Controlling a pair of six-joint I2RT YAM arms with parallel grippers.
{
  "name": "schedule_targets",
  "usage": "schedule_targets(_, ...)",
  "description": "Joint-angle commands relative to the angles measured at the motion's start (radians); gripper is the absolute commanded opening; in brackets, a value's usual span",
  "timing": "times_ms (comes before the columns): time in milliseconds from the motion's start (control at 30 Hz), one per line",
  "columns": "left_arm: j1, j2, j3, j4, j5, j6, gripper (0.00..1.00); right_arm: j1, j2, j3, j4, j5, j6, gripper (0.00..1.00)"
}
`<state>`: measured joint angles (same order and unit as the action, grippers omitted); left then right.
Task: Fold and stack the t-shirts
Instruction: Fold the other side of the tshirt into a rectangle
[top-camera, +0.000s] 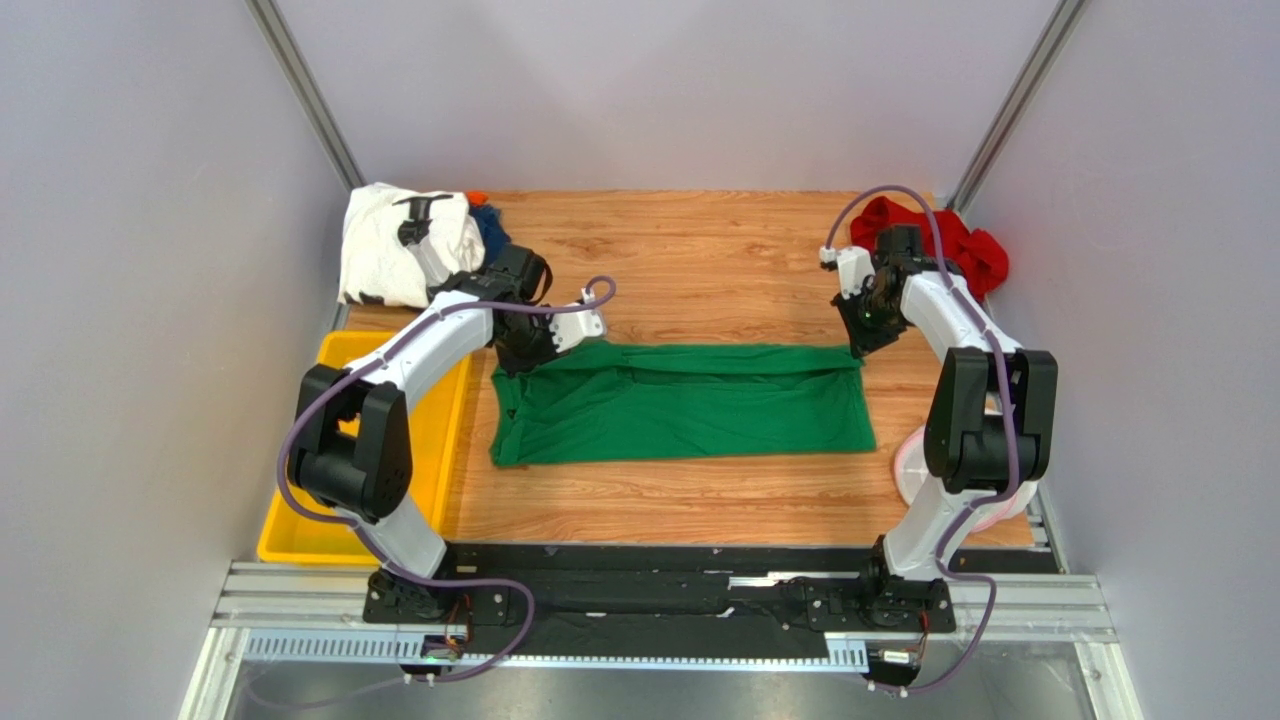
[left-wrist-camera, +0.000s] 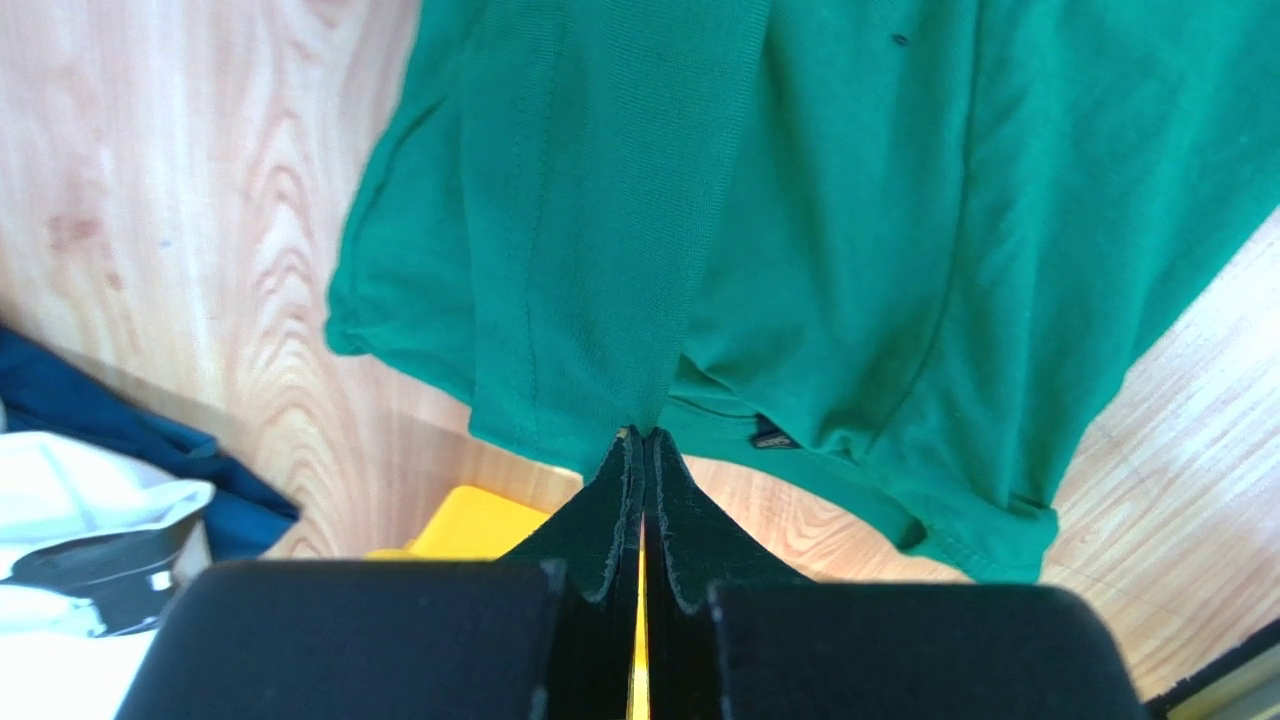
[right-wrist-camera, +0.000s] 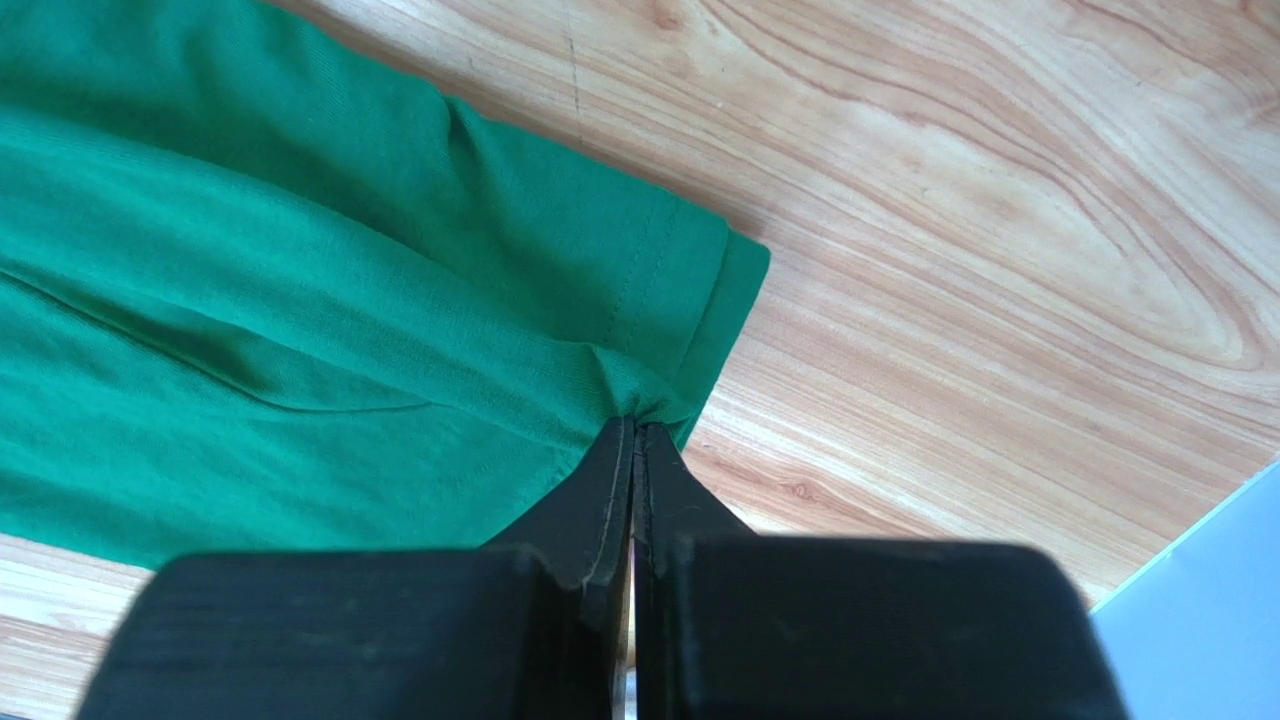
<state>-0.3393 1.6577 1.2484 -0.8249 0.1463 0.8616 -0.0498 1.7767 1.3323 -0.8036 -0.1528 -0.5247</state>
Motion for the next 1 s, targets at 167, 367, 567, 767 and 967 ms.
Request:
schedule_targets(167, -0.036, -0.024, -0.04, 0.021, -0.028, -0.01, 0.0, -0.008, 0.004, -0.001, 0.034, 0.027, -0.023, 0.0)
schedule_targets(367, -0.044, 0.011, -0.04, 0.029, -0.048, -0.01, 0.0, -0.007, -0.006, -0.007, 0.032, 0.024, -0.023, 0.0)
schedule_targets(567, -0.053, 0.008, -0.063, 0.029, -0.051, -0.018, 0.0, -0.007, -0.028, -0.035, 0.023, 0.022, -0.032, 0.0)
schedule_targets(767, -0.076, -0.009, -0.096, 0.027, -0.051, -0.036, 0.0, -0.007, -0.026, -0.042, 0.026, 0.022, -0.032, 0.0)
schedule_targets(967, -0.105, -0.045, -0.132, 0.026, -0.053, -0.052, 0.0, -0.007, -0.014, -0.042, 0.032, 0.025, -0.032, 0.0)
